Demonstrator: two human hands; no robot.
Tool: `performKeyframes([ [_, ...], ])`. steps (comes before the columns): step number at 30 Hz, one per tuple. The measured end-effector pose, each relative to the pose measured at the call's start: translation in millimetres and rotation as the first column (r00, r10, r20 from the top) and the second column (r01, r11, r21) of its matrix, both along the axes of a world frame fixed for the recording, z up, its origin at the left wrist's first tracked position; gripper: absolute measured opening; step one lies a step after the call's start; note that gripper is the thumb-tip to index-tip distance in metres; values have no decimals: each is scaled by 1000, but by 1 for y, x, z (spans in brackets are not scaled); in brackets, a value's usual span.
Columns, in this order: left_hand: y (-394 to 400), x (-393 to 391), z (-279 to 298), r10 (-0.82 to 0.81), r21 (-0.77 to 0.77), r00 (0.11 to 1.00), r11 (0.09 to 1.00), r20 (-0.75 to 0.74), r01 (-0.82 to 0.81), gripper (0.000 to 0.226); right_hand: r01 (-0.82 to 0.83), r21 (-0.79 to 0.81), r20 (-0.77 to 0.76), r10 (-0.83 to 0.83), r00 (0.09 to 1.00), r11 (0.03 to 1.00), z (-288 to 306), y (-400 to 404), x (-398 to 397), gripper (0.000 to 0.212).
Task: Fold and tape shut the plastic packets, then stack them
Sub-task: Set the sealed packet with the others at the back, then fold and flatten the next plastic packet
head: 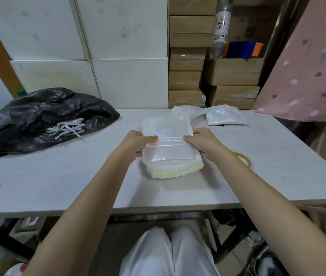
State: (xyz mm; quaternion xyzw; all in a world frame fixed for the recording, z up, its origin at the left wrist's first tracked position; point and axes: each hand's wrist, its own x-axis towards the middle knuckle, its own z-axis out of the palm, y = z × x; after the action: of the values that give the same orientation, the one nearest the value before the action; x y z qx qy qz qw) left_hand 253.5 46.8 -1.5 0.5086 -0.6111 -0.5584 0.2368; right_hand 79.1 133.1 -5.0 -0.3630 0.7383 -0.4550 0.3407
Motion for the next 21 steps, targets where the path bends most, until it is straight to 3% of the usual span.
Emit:
performKeyframes([
  [3, 21, 2, -11, -9, -35, 998, 999, 65, 12, 25, 35, -16, -59, -36, 998, 999, -11, 21, 0, 37],
  [10, 46, 6, -36, 26, -254, 966, 966, 257, 41, 44, 11, 10, -233, -8, 972, 1000, -32, 50, 9, 18],
  [12, 48, 6, -39, 38, -316, 942, 946, 335, 74, 34, 7, 25, -301, 1, 954, 1000, -37, 53, 11, 26],
  [14, 52, 5, -42, 61, -370, 899, 922, 434, 116, 41, 11, 69, -416, 19, 909, 998, -41, 54, 11, 31],
  [18, 59, 2, -46, 171, -508, 784, 837, 596, 203, 49, 33, 126, -674, 61, 737, 991, -45, 59, 6, 23],
  [21, 58, 22, -46, 99, -616, 830, 719, 548, 321, 37, -161, -37, -669, 96, 737, 986, -51, 79, -11, 36],
])
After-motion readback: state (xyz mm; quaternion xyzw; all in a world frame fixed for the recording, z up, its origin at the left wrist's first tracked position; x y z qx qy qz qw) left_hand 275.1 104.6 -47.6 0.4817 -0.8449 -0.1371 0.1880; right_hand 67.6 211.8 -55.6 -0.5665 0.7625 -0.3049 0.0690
